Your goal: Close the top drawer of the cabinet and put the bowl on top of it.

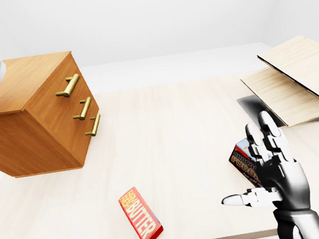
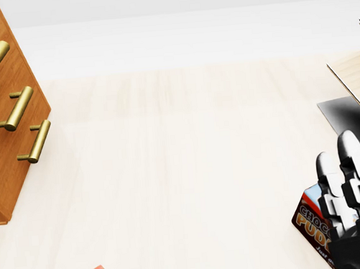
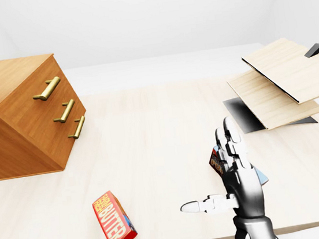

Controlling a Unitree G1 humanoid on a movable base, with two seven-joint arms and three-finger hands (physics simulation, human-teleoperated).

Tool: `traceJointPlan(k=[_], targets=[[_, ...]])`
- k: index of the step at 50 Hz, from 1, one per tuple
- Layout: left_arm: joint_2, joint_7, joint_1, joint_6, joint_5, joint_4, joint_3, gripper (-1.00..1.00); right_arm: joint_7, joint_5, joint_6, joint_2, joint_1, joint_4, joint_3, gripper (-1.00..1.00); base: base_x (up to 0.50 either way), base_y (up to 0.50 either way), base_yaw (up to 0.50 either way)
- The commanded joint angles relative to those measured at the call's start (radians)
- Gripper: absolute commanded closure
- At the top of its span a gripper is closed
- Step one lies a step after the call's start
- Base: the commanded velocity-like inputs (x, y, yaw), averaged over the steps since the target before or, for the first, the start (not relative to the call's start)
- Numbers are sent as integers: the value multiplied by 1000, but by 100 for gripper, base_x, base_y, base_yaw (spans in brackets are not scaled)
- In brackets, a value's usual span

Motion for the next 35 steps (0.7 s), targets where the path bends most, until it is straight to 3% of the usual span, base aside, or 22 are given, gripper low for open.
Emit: traceJointPlan(k=[1, 35], targets=[[9, 32, 1, 0, -4, 25, 9, 100, -8, -4, 0, -6, -1, 6, 8, -100, 0, 0, 0], [-12, 68, 11, 0, -4, 93, -6, 100, -13, -8, 0, -10, 5, 9, 16, -100, 0, 0, 0]])
